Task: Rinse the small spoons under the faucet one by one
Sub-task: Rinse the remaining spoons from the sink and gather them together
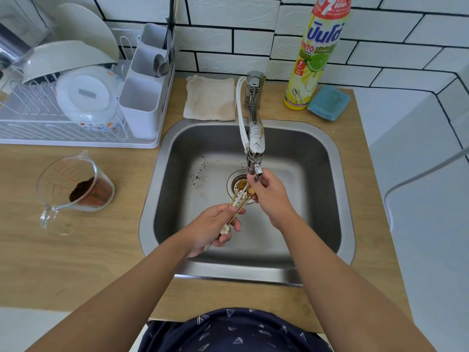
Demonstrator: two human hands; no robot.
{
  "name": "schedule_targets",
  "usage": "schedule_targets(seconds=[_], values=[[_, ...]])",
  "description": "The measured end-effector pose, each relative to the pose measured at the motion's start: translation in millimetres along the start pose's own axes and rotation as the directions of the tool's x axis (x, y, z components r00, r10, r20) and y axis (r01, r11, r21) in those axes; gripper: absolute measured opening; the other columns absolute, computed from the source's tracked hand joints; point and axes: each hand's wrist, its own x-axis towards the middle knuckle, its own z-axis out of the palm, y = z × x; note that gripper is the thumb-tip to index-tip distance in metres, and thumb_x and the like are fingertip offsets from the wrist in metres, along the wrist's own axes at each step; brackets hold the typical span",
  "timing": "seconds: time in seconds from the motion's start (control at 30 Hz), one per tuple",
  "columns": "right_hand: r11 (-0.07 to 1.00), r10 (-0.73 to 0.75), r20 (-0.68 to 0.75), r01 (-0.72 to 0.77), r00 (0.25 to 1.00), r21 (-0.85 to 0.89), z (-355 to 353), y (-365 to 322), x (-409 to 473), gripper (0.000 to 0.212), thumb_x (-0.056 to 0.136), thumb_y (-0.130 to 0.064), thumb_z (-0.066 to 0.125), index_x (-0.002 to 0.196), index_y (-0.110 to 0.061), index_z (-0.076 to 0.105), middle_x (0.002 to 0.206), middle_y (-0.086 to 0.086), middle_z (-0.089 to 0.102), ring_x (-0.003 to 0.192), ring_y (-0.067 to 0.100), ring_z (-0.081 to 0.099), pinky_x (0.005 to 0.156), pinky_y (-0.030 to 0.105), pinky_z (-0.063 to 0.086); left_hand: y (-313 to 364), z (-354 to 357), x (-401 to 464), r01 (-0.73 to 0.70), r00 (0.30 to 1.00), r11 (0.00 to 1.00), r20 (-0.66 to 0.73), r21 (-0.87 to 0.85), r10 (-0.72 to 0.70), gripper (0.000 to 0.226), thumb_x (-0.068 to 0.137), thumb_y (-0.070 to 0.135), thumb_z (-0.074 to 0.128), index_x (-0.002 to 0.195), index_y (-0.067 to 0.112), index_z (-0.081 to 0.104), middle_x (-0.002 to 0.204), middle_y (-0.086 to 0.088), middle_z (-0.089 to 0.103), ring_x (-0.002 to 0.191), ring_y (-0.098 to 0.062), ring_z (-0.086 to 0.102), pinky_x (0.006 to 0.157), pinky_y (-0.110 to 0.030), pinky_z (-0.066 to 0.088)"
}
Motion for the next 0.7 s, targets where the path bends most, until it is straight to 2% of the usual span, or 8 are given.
schedule_targets(seconds=[0.1,0.2,0.33,0.43,0.57,0.63,0.7], values=[[0.999,-0.021,0.010,0.021,1.000,-0.042,0.6,-0.9,0.2,0.020,0.099,-0.027,0.068,0.082,-0.036,0.075,0.073,-0.013,0.070,0.064,0.003,0.061,0.059,0.019,0.050,1.9,1.0,0.1,0.010,1.000,1.000,0.000,-0.008,-0.010,0.033,0.107,0.037,0.042,0.124,0.014,0.059,0.079,-0.001,0.059,0.049,-0.010,0.039,0.042,-0.021,0.029],[0.997,-0.014,0.083,0.021,0.996,-0.078,1.9,-1.4,-1.2,0.026,0.095,-0.025,0.072,0.084,-0.049,0.075,0.081,-0.014,0.074,0.072,-0.001,0.068,0.063,0.017,0.054,2.9,0.8,1.8,0.013,1.000,1.000,-0.003,-0.026,-0.013,0.034,0.108,0.037,0.042,0.123,0.011,0.059,0.073,0.001,0.053,0.049,-0.010,0.037,0.042,-0.021,0.030],[1.000,-0.019,-0.030,0.019,0.999,0.002,3.0,-1.1,0.7,0.029,0.102,-0.017,0.062,0.087,-0.036,0.078,0.085,-0.003,0.079,0.081,0.018,0.077,0.070,0.031,0.063,5.1,0.4,4.4,0.004,1.000,1.000,0.000,-0.029,-0.005,0.035,0.107,0.039,0.043,0.122,0.013,0.061,0.070,0.003,0.053,0.049,-0.009,0.035,0.041,-0.021,0.030],[0.997,0.049,0.005,-0.050,0.999,0.054,3.1,0.1,0.2,0.039,0.106,-0.018,0.052,0.086,-0.036,0.079,0.088,-0.001,0.080,0.086,0.020,0.076,0.077,0.037,0.064,6.7,-0.1,5.3,0.017,1.000,0.999,0.010,-0.030,-0.017,0.035,0.107,0.039,0.042,0.123,0.014,0.060,0.072,0.001,0.056,0.048,-0.009,0.034,0.041,-0.021,0.030],[0.997,0.081,0.090,-0.081,0.993,-0.001,2.5,-3.3,-1.7,0.025,0.090,-0.024,0.066,0.090,-0.048,0.075,0.084,-0.010,0.076,0.077,0.007,0.069,0.064,0.025,0.055,11.0,-1.1,4.6,0.026,1.000,1.000,0.004,0.017,-0.026,0.035,0.107,0.042,0.039,0.121,0.018,0.060,0.076,-0.002,0.061,0.047,-0.009,0.035,0.041,-0.021,0.031],[0.996,0.083,0.084,-0.084,0.993,0.006,0.3,-3.0,0.1,0.020,0.085,-0.024,0.073,0.087,-0.044,0.076,0.080,-0.011,0.076,0.072,0.004,0.069,0.062,0.024,0.053,13.3,-1.0,4.0,0.020,1.000,0.999,0.010,0.041,-0.020,0.035,0.107,0.042,0.038,0.121,0.018,0.060,0.078,-0.003,0.063,0.047,-0.010,0.035,0.041,-0.021,0.031],[0.994,0.091,0.094,-0.096,0.991,0.048,-1.1,-3.0,3.0,0.018,0.085,-0.016,0.075,0.081,-0.034,0.077,0.076,-0.006,0.076,0.070,0.009,0.072,0.062,0.026,0.057,14.1,-0.6,3.9,0.014,1.000,0.999,0.018,0.048,-0.014,0.034,0.108,0.040,0.038,0.123,0.017,0.058,0.082,-0.005,0.065,0.047,-0.010,0.035,0.041,-0.021,0.031]])
